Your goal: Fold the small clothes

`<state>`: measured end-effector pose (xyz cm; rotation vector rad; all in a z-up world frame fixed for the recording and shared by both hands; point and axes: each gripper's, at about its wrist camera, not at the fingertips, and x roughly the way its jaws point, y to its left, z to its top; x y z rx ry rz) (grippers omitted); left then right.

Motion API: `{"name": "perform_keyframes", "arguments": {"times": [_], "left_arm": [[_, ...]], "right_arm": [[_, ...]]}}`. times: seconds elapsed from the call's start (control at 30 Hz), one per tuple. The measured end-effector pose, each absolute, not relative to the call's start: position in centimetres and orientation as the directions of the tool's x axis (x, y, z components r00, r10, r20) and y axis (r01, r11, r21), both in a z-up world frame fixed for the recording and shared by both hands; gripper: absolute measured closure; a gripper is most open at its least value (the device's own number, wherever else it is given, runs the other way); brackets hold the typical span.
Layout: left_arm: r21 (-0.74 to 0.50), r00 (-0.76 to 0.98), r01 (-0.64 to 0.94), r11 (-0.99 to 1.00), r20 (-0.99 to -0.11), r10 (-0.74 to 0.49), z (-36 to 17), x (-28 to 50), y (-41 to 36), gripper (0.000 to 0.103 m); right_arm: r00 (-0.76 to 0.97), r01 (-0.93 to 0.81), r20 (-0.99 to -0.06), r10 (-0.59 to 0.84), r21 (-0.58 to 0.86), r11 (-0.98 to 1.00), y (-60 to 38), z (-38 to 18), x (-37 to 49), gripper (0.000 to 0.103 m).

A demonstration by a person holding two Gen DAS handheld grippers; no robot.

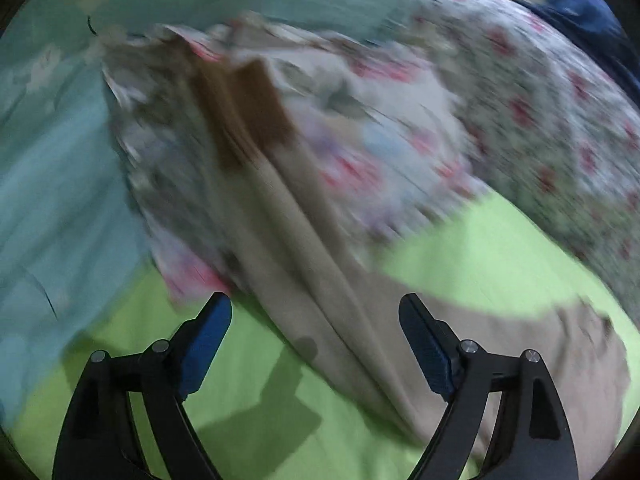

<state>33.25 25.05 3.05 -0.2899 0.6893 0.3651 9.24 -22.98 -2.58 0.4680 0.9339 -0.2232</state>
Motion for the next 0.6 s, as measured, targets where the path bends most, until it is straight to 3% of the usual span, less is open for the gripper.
{"name": "perform_keyframes", "arguments": {"times": [0.13, 0.2, 0.23, 0.27, 0.4, 0.6], "left_arm": [[-0.180, 0.706, -0.502, 0.846, -0.651, 0.280, 4.6, 35.2, 29.7, 0.019], [-0.189, 0.709, -0.513, 0.837, -0.644, 0.289, 5.0, 35.7, 30.7, 0.041], [-0.204, 0.715, -0.500, 0.842, -0.645, 0.269, 5.1, 35.9, 31.3, 0.080], [-0.220, 0.716, -0.491, 0.843, -0.652, 0.247, 5.1, 36.0, 31.7, 0.094], [-0.236, 0.750, -0.455, 0.859, -0.622, 0.226, 5.9, 34.1, 30.8, 0.095], [-0.275, 0.805, -0.290, 0.917, -0.588, 0.078, 6.9, 30.4, 23.7, 0.096]], "right_arm": [[0.563, 0.407, -0.826, 0.013, 0.292, 0.865, -23.6, -3.4, 8.3, 0.036], [0.553, 0.432, -0.833, 0.007, 0.294, 0.853, -24.1, -3.9, 7.9, 0.036], [0.550, 0.441, -0.835, 0.008, 0.299, 0.846, -24.4, -4.1, 7.7, 0.036], [0.548, 0.448, -0.837, 0.008, 0.302, 0.841, -24.4, -4.3, 7.5, 0.036], [0.555, 0.451, -0.832, 0.011, 0.312, 0.836, -24.6, -4.4, 7.1, 0.036], [0.588, 0.436, -0.808, 0.032, 0.350, 0.829, -24.2, -3.9, 7.0, 0.036]]}}
